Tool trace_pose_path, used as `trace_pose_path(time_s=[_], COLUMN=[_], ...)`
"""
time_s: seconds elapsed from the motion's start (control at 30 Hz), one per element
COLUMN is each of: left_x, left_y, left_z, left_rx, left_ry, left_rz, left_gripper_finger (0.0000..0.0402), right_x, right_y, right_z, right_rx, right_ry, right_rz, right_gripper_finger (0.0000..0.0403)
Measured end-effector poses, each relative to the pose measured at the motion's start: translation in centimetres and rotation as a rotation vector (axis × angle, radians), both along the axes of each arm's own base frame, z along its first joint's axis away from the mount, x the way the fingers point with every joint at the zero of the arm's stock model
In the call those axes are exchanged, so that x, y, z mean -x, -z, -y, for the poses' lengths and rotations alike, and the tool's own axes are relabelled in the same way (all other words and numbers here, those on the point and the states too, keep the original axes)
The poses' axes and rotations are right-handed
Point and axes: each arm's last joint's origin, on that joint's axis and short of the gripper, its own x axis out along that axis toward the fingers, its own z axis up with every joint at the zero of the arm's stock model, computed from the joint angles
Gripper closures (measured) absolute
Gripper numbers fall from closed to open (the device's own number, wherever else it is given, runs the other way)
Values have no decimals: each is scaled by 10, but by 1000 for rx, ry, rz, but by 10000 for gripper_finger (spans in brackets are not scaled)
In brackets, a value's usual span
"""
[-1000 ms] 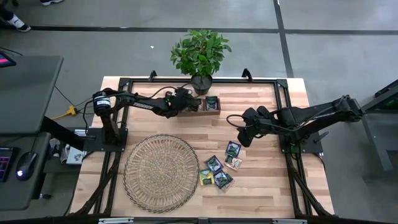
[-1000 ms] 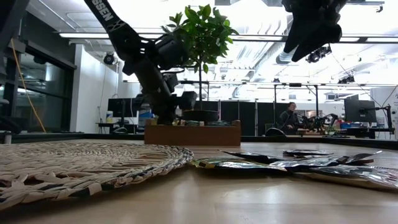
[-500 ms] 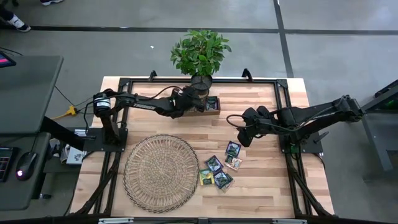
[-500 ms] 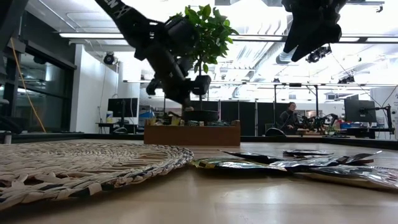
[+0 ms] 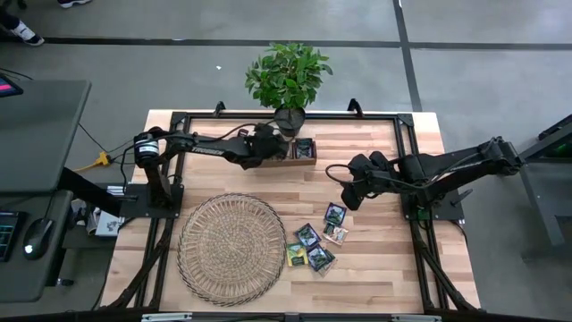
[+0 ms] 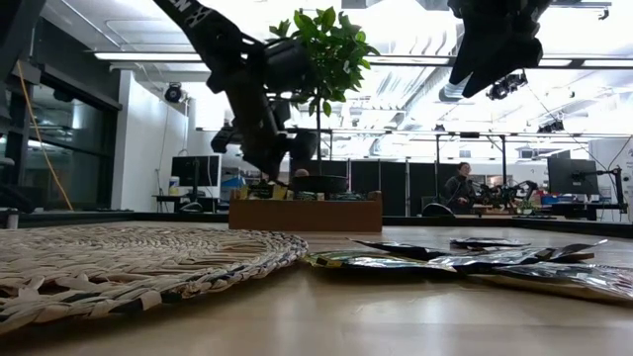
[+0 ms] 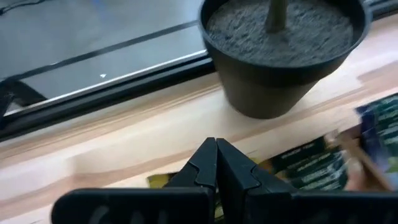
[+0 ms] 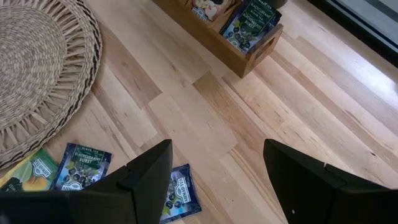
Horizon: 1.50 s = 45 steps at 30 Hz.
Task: Pick & Place Tea
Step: Adjust the yellow tea bag in the wooden organizer
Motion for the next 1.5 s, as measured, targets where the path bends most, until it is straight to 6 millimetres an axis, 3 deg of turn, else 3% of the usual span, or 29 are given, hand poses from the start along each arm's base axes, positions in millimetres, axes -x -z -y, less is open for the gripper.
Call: trace_pose_path(time_s=[0.23,0.67,0.97,1.3,1.5], left_x=[1,23,23,26,33], left_y=[-2,10,10,-14,-30], left_z=[-6,-38,-35,-36,-14], left_rx=[-30,273,274,167,279], left_ry=[-69,-91,-82,-57,79], left_rz=[45,38,20,50,21], left_gripper_finger=[401,401,401,401,401], right_x=[0,0,0,0,0], right_y=[0,0,0,0,0], right_z=[0,0,0,0,0], right_rx=[-1,-11,-10,-16,-10], right_ry=[0,8,14,15,15], right_rz=[0,5,8,8,8], right_gripper_finger=[155,155,155,155,155])
